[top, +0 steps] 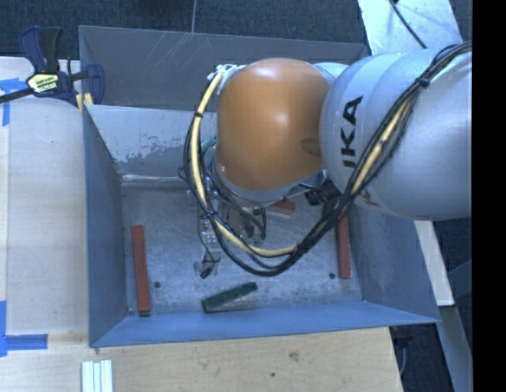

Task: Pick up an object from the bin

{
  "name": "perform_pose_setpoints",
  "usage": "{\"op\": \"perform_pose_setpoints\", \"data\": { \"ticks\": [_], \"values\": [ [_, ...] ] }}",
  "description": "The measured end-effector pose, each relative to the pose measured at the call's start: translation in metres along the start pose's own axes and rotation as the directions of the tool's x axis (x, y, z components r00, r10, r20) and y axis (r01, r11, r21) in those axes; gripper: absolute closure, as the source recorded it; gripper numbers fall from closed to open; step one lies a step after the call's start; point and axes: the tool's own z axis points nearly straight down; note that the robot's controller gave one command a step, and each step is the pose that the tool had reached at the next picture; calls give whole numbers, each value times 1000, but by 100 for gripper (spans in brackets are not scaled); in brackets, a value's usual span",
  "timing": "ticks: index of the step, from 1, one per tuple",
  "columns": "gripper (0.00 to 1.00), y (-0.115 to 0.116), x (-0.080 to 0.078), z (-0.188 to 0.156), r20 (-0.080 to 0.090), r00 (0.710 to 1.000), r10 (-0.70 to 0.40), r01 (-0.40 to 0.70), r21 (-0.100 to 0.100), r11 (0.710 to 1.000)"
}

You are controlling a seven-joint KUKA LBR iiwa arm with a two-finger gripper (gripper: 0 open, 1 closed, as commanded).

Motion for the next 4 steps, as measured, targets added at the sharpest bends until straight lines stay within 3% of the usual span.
{"op": "perform_pose_setpoints", "data": {
  "ticks": [1,2,3,4],
  "values": [
    [0,-86,3,177,1,925,-380,380,0,925],
    [0,-67,9,144,12,941,-337,337,0,941],
    [0,-66,11,137,14,922,-387,387,1,922],
    [0,-63,11,175,14,959,-284,284,1,959]
  ]
}}
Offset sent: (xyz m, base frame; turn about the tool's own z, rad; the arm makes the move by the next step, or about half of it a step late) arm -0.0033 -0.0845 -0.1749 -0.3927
